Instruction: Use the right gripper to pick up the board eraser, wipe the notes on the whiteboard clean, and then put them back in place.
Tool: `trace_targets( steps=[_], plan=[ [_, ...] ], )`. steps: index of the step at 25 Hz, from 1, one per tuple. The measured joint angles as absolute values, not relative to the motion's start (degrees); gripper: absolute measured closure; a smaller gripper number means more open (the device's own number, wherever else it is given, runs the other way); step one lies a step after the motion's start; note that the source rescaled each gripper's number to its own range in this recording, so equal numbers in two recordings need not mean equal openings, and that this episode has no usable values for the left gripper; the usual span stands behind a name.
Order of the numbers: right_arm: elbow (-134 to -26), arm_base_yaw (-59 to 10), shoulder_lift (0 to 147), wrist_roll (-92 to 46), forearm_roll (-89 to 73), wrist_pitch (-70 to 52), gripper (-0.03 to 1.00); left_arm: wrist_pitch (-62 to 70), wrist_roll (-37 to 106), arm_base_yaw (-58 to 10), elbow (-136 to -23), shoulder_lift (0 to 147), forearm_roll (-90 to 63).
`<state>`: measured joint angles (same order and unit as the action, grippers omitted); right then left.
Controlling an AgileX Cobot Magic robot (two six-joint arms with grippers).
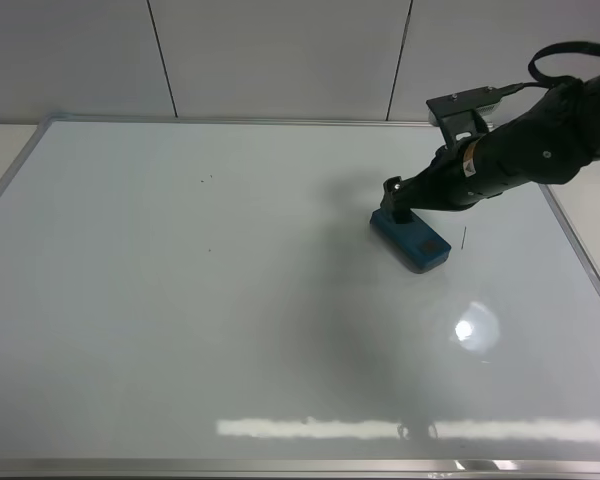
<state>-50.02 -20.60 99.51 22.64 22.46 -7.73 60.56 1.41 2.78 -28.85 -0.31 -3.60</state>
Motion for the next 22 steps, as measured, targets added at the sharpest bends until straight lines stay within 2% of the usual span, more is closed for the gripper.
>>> trace_targets(
  steps=[6,11,22],
  plan=[
    [-56.8,-20.5,95.3,22.6,22.5,-21.2,-0.02,60.6,1.4,2.8,-28.9,-0.3,-3.6],
    [-58.5,-18.5,91.9,21.0,19.1,-24.4,-0.02,60.6,1.4,2.8,-28.9,-0.3,-3.6],
    [-58.5,-6.8,80.6,14.8,12.9,-33.2,-0.02,60.6,1.4,2.8,-28.9,-0.3,-3.5]
  ],
)
